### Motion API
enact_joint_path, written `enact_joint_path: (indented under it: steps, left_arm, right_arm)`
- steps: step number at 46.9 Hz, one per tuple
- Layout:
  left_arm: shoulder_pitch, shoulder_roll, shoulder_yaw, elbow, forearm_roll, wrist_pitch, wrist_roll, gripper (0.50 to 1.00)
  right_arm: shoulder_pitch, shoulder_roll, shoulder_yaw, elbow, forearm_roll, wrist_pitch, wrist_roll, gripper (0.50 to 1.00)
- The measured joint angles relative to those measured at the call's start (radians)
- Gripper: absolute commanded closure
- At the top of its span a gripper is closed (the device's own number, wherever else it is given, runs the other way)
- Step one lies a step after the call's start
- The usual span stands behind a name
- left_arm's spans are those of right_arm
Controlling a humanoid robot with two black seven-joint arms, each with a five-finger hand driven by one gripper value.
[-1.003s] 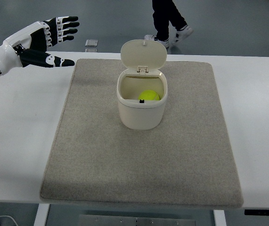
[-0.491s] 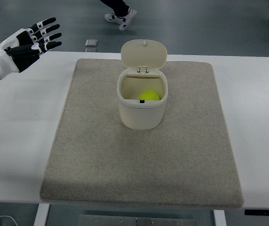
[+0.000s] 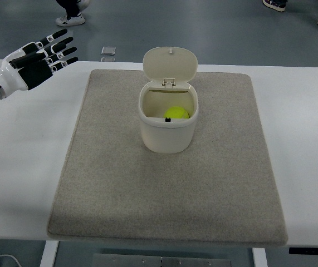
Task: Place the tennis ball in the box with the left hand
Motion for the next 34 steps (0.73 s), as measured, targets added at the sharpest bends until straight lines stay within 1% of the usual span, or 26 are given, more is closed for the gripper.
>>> enact_joint_path:
  steps: [8,15,25,34]
  left_arm:
    - [0.001,-0.007,0.000,-0.007,-0.075,0.000,0.003,0.506]
    - [0.008,-0.009,0.000,-0.013,-0.092,0.000,0.004,0.506]
    - [0.016,-0.009,0.000,-0.013,-0.109,-0.003,0.004,0.506]
    - [0.024,-0.013,0.000,-0.016,-0.108,-0.004,0.003,0.506]
  right_arm:
    - [0.000,0.000,0.000,0.016,0.000,0.001,0.000,0.562]
    - [0.000,0.000,0.002,0.016,-0.001,0.004,0.000,0.562]
    - [0.001,0.000,0.001,0.037,-0.006,0.076,0.006,0.562]
    - [0.002,0.000,0.003,0.045,-0.006,0.085,0.007,0.562]
